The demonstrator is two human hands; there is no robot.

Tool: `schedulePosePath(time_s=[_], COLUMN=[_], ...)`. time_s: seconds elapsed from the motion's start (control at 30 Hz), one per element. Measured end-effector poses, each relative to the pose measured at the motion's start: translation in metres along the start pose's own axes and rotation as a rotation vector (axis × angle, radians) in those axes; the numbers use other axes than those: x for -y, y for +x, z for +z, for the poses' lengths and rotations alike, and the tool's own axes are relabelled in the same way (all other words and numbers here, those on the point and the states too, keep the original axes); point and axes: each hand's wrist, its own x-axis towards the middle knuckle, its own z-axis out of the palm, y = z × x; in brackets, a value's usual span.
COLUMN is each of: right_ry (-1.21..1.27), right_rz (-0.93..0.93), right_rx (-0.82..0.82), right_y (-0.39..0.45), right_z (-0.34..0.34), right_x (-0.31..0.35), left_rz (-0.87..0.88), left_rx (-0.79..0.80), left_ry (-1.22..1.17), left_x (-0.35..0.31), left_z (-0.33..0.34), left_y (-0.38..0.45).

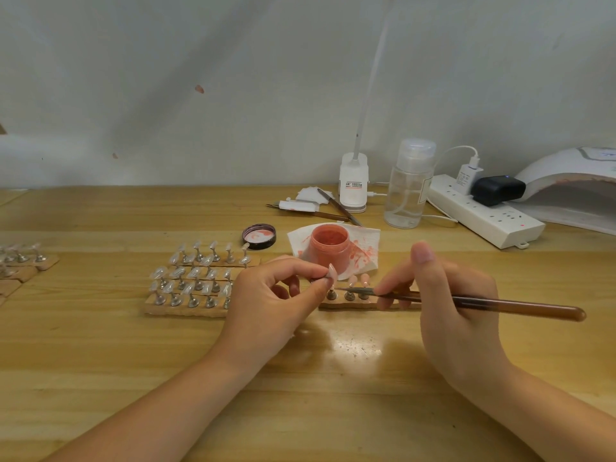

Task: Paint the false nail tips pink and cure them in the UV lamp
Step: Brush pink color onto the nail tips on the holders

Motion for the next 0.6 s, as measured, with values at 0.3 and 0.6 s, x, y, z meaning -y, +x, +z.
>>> schedulePosePath(time_s=[0.3, 0.6], right_ry=[-0.012, -0.054], right_rz=[0.03, 0.045], right_rx=[0.026, 0.046], right_y=[0.0016, 0.0051], right_z=[0.0014, 0.0035], right_x=[-0.0015, -0.0007], left_rz=[-0.009, -0.025], left_rx=[-0.006, -0.016], left_ry=[0.036, 0.047], left_x=[0.0018, -0.0004], left_z=[-0.0001, 0.0009], left_y=[0.0007, 0.0009])
